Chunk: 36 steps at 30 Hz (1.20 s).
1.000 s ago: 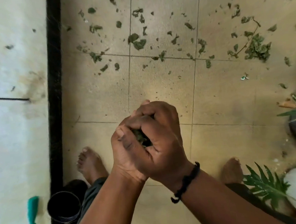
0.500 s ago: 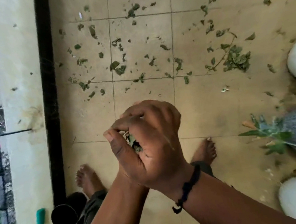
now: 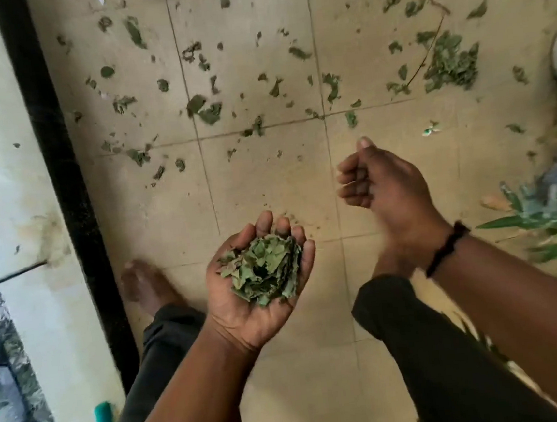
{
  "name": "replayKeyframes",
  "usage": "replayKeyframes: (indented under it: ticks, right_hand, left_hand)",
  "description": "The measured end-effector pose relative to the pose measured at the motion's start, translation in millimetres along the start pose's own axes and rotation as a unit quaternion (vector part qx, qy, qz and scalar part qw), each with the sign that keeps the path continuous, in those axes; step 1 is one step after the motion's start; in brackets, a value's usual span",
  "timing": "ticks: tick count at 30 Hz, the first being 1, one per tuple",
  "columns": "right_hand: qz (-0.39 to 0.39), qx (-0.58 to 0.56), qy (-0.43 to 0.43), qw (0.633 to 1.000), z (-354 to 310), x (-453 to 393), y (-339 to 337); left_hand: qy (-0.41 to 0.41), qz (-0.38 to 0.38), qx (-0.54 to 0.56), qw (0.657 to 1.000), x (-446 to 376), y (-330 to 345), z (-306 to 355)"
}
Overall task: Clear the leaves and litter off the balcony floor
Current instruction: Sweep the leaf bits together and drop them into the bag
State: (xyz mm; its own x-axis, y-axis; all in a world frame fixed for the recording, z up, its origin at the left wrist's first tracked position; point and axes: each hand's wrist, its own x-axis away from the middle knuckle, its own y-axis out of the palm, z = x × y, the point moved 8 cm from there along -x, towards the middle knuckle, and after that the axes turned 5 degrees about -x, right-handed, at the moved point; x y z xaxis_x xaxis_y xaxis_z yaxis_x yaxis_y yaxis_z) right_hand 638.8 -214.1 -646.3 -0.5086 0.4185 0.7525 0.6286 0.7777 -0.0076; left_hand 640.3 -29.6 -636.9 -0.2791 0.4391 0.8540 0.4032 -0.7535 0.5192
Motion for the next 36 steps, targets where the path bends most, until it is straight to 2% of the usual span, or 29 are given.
replayKeyframes:
  ticks: [2,3,6,8,11,12,13,14,15,17,19,21,23,24,25,26,29,31,32,33,34,36]
  right_hand:
    - [0.009,0.073,0.139,0.988,69,-32,-10]
    - [-0.010,0.117,0.189,0.975,101,-47,-14]
    - [-0.111,0.318,0.268,0.903,174,-76,-3]
    - [-0.183,0.447,0.315,0.817,222,-91,5]
    - [-0.288,0.654,0.335,0.614,281,-106,8]
    - [-0.313,0.677,0.337,0.575,293,-111,15]
    - [-0.323,0.681,0.338,0.563,300,-116,24]
    - [-0.328,0.671,0.338,0.572,301,-120,39]
    - [-0.322,0.644,0.338,0.606,301,-126,51]
    - [-0.294,0.536,0.327,0.720,300,-138,74]
    - [-0.265,0.406,0.274,0.831,286,-147,96]
    - [-0.243,0.338,0.225,0.881,269,-150,102]
    - [-0.254,0.317,0.236,0.883,263,-142,97]
    - [-0.274,0.342,0.247,0.864,268,-135,92]
    - [-0.307,0.399,0.252,0.826,277,-126,86]
    - [-0.345,0.469,0.251,0.773,291,-118,79]
    - [-0.437,0.631,0.239,0.594,338,-95,68]
    - [-0.464,0.667,0.240,0.531,358,-88,75]
    - [-0.468,0.673,0.225,0.527,362,-87,86]
    - [-0.465,0.671,0.194,0.544,361,-92,100]
    - [-0.454,0.650,0.162,0.588,354,-97,118]
    - [-0.397,0.538,0.135,0.731,331,-113,148]
  left_hand:
    - [-0.014,0.012,-0.031,0.999,10,-35,30]
    - [-0.017,0.025,-0.039,0.999,13,-53,46]
    - [-0.063,0.025,-0.050,0.996,12,-102,84]
    - [-0.051,0.042,-0.057,0.996,6,-128,108]
    - [-0.053,0.079,-0.096,0.991,1,-158,129]
    - [-0.054,0.086,-0.101,0.990,-1,-166,132]
    - [-0.060,0.079,-0.092,0.991,-1,-169,131]
    - [-0.065,0.078,-0.083,0.991,-1,-171,131]
    - [-0.074,0.061,-0.078,0.992,-4,-170,129]
    - [-0.084,0.026,-0.075,0.993,-11,-163,130]
    - [-0.088,0.014,-0.072,0.993,-15,-156,130]
    - [-0.095,0.019,-0.067,0.993,-17,-153,128]
    - [-0.106,0.004,-0.055,0.993,-20,-146,128]
    - [-0.110,-0.008,-0.051,0.993,-22,-142,127]
    - [-0.113,-0.019,-0.048,0.992,-23,-139,128]
    - [-0.115,-0.027,-0.049,0.992,-23,-138,128]
    - [-0.123,-0.032,-0.058,0.990,-25,-140,127]
    - [-0.129,-0.035,-0.054,0.990,-25,-141,128]
    - [-0.132,-0.034,-0.052,0.989,-26,-141,128]
    - [-0.133,-0.032,-0.050,0.989,-26,-142,128]
    - [-0.134,-0.031,-0.051,0.989,-26,-142,128]
    - [-0.138,-0.031,-0.060,0.988,-27,-144,127]
